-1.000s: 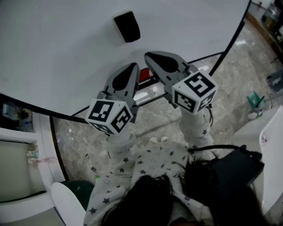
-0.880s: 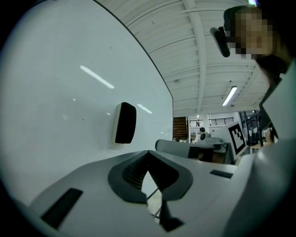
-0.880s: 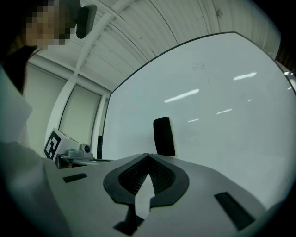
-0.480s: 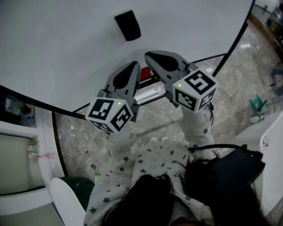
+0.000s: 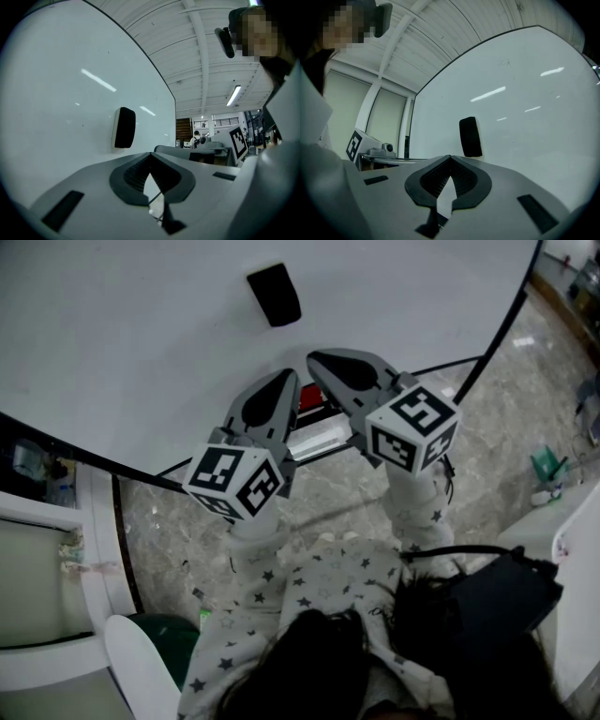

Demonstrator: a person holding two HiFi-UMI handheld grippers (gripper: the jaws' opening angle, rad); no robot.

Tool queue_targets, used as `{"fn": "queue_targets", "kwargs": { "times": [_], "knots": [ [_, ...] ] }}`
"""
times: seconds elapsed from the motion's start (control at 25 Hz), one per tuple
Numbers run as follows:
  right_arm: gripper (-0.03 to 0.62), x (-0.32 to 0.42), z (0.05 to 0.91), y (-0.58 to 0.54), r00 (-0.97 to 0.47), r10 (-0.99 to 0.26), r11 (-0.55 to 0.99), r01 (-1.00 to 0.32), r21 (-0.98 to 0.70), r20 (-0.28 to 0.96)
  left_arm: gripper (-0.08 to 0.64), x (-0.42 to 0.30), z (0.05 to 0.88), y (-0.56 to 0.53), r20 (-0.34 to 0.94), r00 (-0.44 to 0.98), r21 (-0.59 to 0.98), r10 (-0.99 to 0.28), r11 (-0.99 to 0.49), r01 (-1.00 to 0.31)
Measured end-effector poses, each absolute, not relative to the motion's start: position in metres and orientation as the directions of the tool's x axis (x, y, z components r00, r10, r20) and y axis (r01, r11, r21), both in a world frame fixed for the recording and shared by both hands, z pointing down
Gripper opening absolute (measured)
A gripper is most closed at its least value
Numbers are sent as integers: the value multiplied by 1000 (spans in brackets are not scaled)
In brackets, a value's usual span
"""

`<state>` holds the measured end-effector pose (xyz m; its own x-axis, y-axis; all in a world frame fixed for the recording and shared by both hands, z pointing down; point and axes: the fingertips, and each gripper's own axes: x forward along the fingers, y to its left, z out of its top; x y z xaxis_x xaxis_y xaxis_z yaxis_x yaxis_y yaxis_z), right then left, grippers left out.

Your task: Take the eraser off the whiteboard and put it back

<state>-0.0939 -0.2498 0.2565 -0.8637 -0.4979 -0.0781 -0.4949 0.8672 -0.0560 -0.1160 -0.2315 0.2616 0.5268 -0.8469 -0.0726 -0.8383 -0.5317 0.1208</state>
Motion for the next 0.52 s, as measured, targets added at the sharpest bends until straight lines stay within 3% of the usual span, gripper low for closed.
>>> {"fn": "queue_targets", "kwargs": {
  "times": [0.52],
  "knots": [
    [6, -96, 259, -250, -870, -489, 872, -486, -61, -69, 0, -117, 263, -231, -68, 524, 124, -849, -528, -840]
  ]
}}
